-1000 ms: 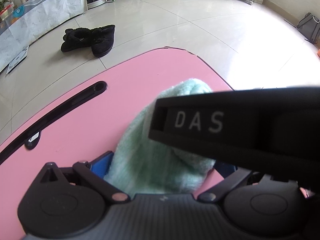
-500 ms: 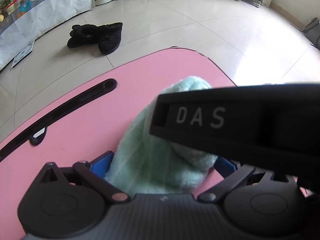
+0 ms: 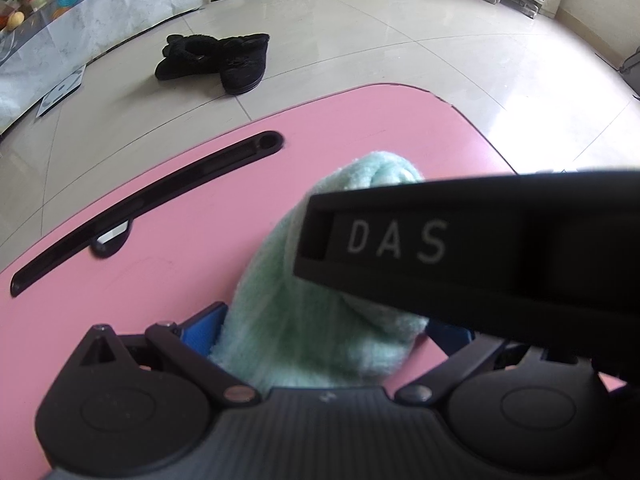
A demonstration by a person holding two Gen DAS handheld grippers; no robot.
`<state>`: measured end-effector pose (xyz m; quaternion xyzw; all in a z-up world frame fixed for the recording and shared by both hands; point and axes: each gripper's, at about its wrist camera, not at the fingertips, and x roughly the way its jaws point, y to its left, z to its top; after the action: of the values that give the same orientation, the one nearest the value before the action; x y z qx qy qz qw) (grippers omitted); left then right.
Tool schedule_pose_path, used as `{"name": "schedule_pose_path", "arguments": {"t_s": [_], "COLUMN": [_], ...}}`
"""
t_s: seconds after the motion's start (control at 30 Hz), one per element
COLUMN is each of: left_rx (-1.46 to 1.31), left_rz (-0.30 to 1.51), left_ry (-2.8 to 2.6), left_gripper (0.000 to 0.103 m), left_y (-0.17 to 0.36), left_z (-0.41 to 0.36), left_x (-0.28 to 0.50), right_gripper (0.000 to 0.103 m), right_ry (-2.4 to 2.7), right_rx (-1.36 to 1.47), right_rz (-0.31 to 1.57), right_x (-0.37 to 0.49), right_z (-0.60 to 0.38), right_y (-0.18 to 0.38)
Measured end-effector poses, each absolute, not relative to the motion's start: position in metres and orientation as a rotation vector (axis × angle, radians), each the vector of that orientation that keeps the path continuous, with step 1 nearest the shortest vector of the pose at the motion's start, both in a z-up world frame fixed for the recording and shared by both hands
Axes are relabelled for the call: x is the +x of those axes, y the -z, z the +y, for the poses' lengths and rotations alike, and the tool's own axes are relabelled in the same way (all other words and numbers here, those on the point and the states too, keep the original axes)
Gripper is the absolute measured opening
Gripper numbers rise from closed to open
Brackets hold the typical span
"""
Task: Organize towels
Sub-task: 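Sweep the towel back across the table toward the handle slot with the right tool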
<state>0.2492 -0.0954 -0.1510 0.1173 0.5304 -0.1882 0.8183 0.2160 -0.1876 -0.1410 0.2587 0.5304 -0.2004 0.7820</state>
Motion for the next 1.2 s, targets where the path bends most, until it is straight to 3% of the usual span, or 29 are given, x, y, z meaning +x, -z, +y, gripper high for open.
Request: {"name": "schedule_pose_path", "arguments": {"t_s": [1.2], "left_rx": [0.171], "left_rz": [1.182], "left_ry": [0.264], "left_gripper": [0.103], "left_y": [0.144], "left_z": [0.002], "left_x": [0.228], "right_gripper": [0.097], "right_ry": [0.206], "right_rx": [0.445], "right_rz": [1.205], "right_x": [0.222], "right_z": [-0.098], "right_y": [0.144]}}
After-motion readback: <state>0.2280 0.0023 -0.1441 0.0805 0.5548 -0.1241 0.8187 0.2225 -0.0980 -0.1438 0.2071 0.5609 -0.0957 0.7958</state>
